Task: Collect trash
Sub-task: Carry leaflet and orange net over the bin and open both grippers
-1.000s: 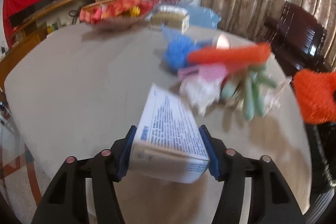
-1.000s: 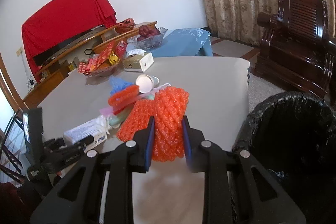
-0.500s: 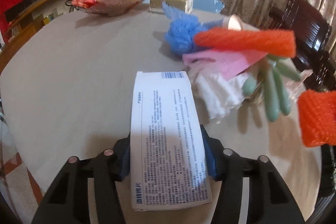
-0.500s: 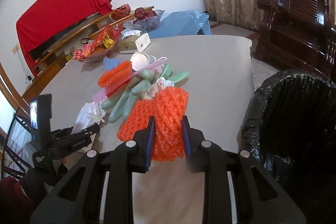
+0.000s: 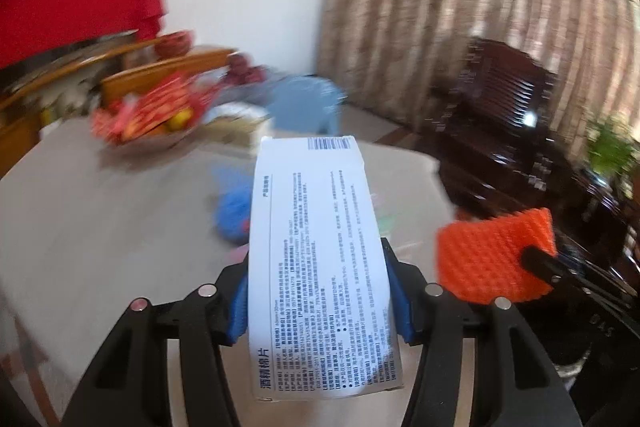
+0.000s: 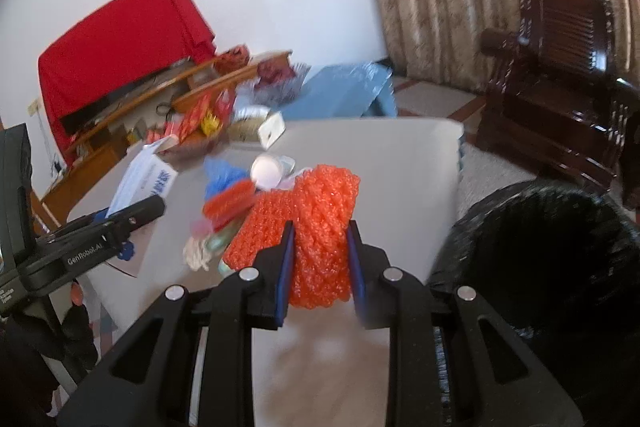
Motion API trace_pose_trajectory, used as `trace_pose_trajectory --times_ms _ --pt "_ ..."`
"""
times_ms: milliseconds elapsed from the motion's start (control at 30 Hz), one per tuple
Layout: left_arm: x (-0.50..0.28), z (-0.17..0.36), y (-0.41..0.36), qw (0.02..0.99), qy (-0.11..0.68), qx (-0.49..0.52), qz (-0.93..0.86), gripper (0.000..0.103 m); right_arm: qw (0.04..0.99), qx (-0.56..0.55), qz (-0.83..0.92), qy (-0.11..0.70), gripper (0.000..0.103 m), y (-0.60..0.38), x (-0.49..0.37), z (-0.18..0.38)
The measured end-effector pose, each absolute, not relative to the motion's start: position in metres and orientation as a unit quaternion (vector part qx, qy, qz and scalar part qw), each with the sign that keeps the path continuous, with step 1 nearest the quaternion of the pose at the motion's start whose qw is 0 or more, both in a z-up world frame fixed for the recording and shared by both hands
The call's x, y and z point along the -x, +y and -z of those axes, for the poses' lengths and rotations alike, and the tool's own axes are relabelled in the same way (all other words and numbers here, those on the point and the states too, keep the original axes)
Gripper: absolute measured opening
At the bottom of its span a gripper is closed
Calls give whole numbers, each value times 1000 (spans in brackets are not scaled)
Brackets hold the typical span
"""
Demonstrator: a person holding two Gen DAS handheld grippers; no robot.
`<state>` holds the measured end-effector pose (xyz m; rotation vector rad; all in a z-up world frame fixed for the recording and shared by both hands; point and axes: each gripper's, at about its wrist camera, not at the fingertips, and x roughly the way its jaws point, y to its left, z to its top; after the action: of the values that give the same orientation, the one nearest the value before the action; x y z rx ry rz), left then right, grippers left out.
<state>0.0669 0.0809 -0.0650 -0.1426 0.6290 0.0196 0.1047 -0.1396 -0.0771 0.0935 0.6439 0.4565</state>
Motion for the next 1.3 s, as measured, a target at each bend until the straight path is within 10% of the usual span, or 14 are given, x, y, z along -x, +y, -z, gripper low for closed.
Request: trace_pose_trajectory --times_ms 567,1000,1300 --pt "-148 83 -130 905 351 31 238 55 939 -76 4 334 25 -317 -90 107" --pt "-156 82 -151 899 345 34 268 82 943 -94 67 311 91 -342 -81 116" --pt "-125 55 -43 952 275 3 134 90 956 -73 -33 281 97 -267 -100 91"
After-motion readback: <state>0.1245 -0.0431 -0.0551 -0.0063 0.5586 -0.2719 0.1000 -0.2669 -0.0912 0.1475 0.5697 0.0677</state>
